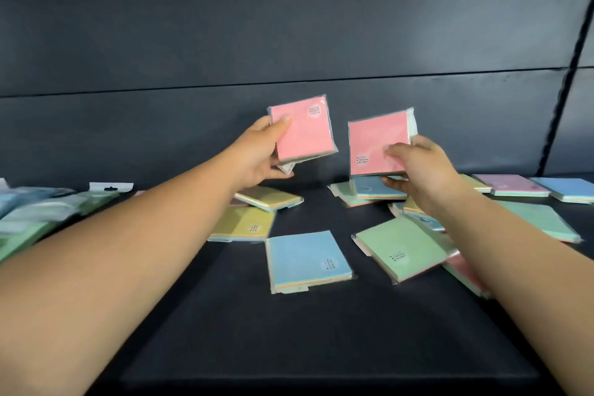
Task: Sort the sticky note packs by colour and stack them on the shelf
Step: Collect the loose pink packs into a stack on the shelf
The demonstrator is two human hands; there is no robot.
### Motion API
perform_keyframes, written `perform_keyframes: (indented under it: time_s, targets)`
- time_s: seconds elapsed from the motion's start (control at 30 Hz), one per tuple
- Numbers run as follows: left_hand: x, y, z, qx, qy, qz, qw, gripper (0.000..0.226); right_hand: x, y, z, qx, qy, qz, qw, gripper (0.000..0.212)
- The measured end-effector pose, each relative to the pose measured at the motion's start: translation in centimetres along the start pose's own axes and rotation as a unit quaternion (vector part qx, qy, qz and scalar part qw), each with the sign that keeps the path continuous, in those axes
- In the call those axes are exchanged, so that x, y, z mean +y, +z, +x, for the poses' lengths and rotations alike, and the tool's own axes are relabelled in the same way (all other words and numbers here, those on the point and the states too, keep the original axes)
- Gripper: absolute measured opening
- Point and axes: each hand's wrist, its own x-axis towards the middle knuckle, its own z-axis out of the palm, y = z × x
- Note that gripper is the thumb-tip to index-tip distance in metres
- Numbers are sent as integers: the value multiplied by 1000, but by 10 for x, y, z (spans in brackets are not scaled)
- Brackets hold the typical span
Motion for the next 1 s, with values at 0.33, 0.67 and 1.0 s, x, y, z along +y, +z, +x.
perform_keyframes:
  time_s: [0.33,0.67,1.0]
  targets:
    - [4,-40,-73,8,-39,188,981,6,-6,15,-22,-61,8,26,998,17]
    - [9,-79,-129,57,-72,292,952,46,-15,44,-59,-201,56,61,976,18]
    - [20,-109,-148,89,3,332,939,46,-22,71,-88,-259,48,37,964,17]
